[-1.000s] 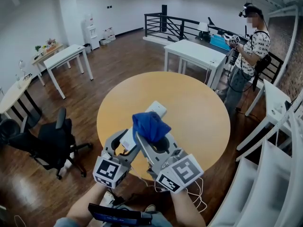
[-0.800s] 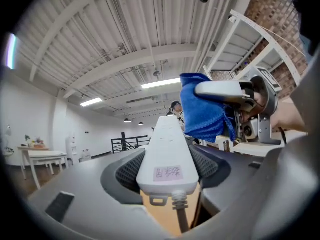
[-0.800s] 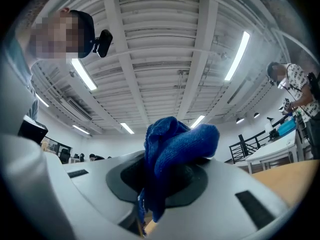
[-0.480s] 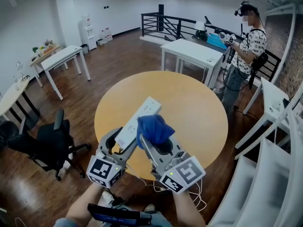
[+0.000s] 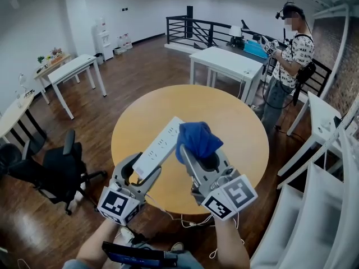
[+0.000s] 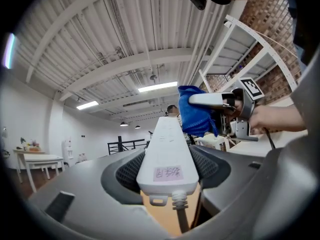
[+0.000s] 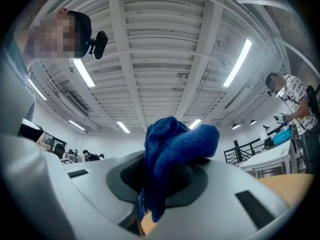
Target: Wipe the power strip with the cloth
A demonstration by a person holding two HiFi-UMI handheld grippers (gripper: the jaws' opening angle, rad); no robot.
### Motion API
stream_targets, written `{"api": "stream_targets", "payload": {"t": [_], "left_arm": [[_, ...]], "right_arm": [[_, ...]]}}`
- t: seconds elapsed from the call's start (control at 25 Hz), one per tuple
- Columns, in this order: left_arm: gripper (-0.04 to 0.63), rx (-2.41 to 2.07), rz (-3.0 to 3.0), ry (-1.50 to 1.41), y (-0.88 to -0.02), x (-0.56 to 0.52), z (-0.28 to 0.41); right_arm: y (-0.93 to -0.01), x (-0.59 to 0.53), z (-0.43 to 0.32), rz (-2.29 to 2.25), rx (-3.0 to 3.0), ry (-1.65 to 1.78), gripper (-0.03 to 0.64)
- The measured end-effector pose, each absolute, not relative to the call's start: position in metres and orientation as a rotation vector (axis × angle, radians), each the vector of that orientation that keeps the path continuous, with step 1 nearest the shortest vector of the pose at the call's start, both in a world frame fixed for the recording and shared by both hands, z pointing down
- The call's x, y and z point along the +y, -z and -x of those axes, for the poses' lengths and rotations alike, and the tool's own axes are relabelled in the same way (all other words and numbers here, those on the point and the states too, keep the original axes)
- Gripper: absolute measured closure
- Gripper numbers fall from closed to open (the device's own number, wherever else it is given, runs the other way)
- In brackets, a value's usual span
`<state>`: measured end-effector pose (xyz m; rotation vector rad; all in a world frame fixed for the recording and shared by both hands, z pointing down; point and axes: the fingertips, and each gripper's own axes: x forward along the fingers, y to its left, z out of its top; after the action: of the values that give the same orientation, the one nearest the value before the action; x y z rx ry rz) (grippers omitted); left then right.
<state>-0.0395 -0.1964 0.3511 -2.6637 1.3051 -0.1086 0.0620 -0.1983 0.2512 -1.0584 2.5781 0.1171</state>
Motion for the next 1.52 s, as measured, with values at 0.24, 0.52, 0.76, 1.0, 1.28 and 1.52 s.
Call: {"api": "stream_targets", "payload": {"t": [0.24,0.52,0.76,1.0,1.28,1.52], "left_arm": [[0.311,1.281,2.662,0.099,-0.347,-0.192,0.040],[0.311,1.247,2.651,0.100,-0.344,-0.186,0.038],[0.311,1.220,2.645,0.113,-0.344,-0.183,0.034],[0.311,1.180,2.636,0.152,-0.348,-0.176,0.028],[0.311,1.137,2.619,0.199,-0.354,-0.170,0.022],[0.311,1.104,2.594,0.241,-0.355,-0.164,0.012]], "right_arm": [[-0.238,-0.208,-0.082,1.113,2.553,-0.157,0.549],[-0.230,-0.223,-0.098,1.136,2.561,-0.164,0.549],[-0.234,-0.231,-0.109,1.175,2.549,-0.149,0.549],[-0.226,-0.237,-0.103,1.167,2.597,-0.192,0.549],[-0.217,-0.249,-0.100,1.219,2.606,-0.240,0.549],[-0.213,-0.256,-0.093,1.201,2.634,-0.247,0.549]]}}
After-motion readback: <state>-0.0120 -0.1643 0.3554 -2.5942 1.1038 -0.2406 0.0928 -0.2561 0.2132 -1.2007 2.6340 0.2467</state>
